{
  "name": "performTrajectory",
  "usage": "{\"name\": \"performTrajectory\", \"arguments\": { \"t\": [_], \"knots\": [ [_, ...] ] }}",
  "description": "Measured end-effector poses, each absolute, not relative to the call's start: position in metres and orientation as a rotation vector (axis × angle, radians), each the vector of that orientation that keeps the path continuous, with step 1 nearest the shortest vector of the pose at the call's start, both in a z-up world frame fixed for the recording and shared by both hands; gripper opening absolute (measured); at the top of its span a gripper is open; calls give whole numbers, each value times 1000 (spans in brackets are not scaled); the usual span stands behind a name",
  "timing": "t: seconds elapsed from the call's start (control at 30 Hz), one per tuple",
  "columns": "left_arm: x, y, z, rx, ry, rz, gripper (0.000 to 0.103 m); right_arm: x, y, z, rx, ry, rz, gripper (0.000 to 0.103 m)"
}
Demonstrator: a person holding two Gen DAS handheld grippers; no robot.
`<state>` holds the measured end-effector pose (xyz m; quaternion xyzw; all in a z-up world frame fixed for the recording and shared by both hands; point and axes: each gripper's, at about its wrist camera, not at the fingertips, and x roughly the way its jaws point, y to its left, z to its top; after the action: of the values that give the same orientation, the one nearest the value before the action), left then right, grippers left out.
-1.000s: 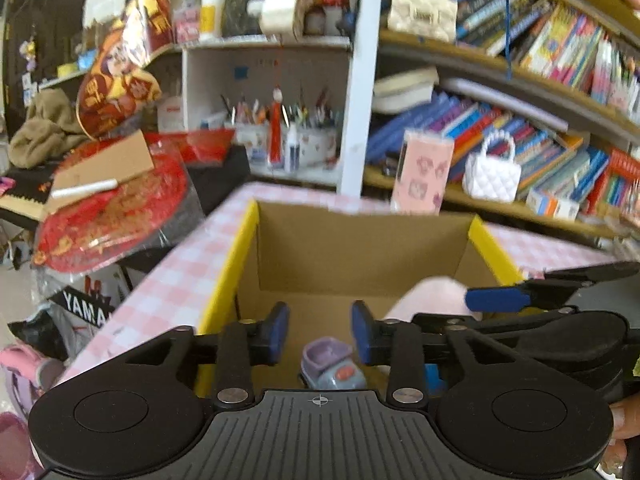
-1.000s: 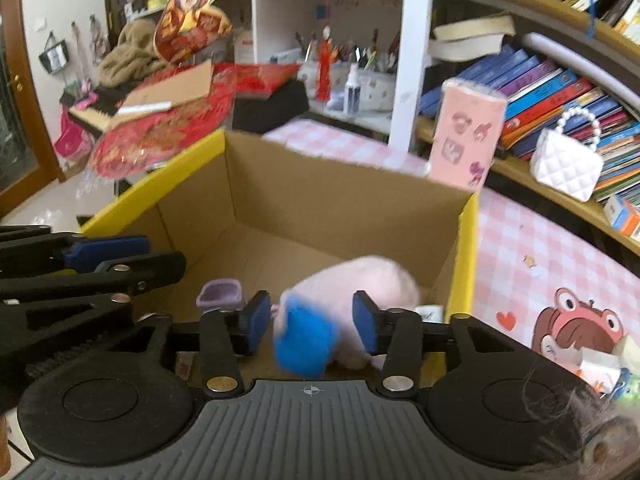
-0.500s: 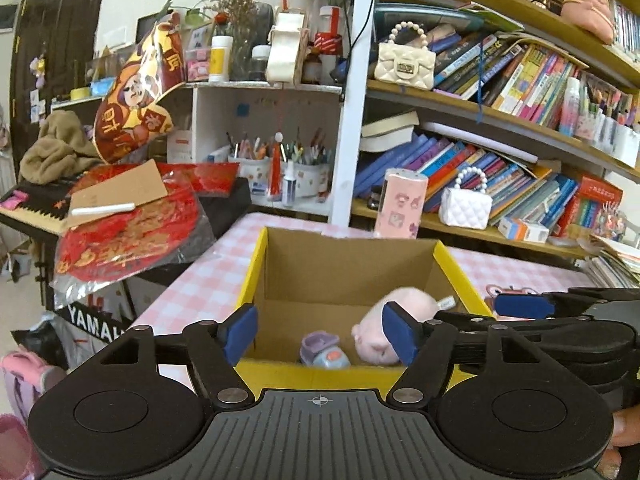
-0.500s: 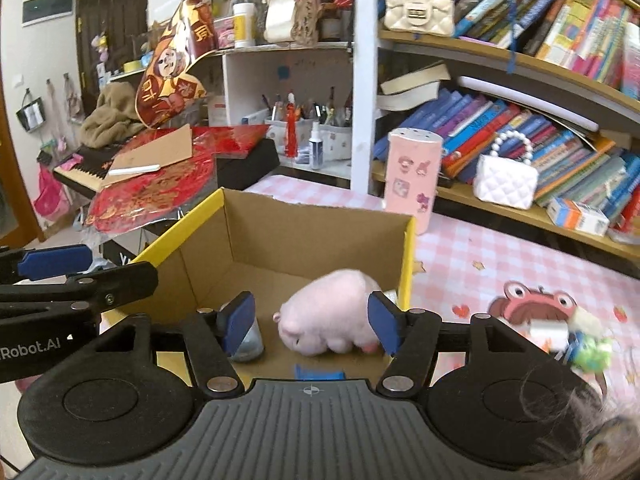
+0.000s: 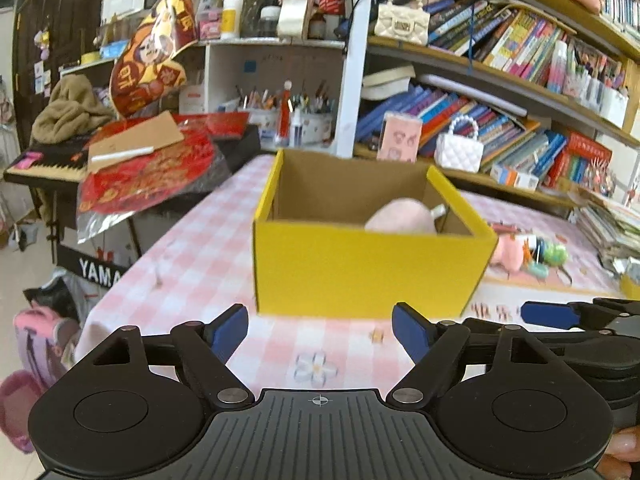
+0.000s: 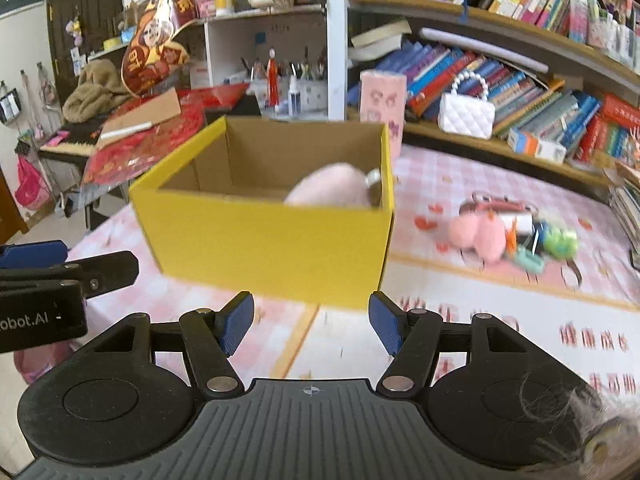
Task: Organize objects
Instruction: 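Withdraw both tools from the yellow box toward the pink pig and toys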
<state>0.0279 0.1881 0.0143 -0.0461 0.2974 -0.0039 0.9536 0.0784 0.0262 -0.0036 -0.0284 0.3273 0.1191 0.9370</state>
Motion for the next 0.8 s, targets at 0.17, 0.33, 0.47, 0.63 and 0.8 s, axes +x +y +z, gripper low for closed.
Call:
{"name": "performTrajectory", "arguments": {
  "t": [0.17,0.33,0.47,0.63,0.8],
  "knots": [
    [7,192,7,-101,624,-13,81,53,29,-10,-59,681,231,62],
    [-6,188,1,-100,650,-33,82,30,29,-16,-53,687,204,65],
    [-11,181,-4,-90,675,-74,83,17,22,-16,-36,687,164,67],
    [-10,167,-5,-52,685,-133,83,8,9,-17,-4,704,108,68],
    [-8,150,-6,-20,686,-195,87,2,-7,-17,25,711,42,68]
  ]
}}
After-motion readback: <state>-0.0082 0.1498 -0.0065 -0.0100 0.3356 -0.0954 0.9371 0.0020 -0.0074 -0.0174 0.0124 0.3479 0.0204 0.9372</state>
